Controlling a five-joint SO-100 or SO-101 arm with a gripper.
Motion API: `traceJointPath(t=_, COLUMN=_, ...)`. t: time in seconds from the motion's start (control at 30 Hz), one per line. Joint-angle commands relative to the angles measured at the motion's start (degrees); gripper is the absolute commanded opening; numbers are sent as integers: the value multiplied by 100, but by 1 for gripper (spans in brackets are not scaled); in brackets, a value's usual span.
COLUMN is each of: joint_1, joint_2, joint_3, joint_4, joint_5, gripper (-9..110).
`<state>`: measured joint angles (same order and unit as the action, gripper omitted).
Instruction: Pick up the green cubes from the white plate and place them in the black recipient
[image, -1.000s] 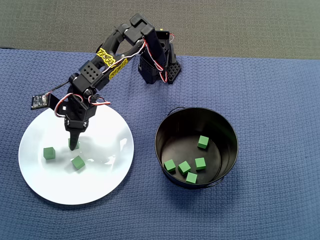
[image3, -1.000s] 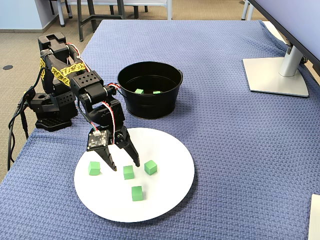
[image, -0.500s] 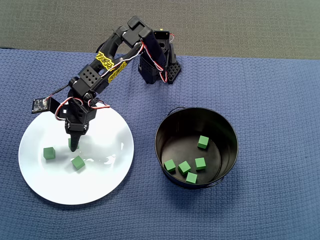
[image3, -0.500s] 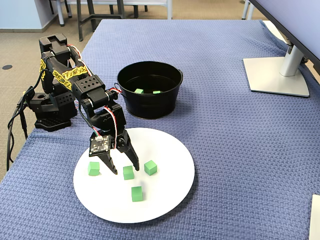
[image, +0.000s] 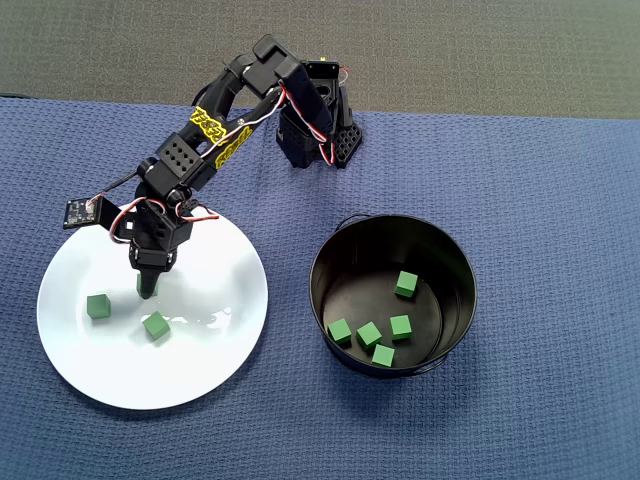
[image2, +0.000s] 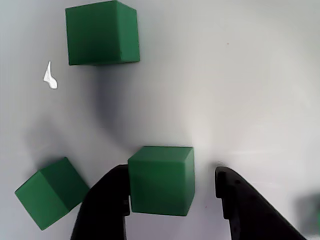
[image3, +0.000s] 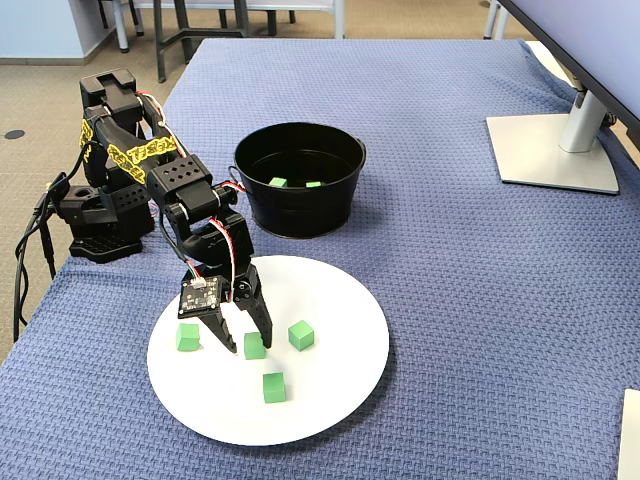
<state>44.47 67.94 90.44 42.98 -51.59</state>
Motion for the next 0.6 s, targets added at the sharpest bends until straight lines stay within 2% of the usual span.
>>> traceJointPath(t=0.0, joint_1=-18, joint_2=44, joint_3=-176, joint_4=-132, joint_5=132, gripper=3)
traceJointPath(t=0.3, joint_1=9, joint_2=220, joint_3=-149, joint_4=-123, joint_5=308, gripper=0)
traceJointPath(t=0.57, joint_1=53, joint_2=1819, joint_3=88, joint_4=1292, joint_5=1336, gripper=0)
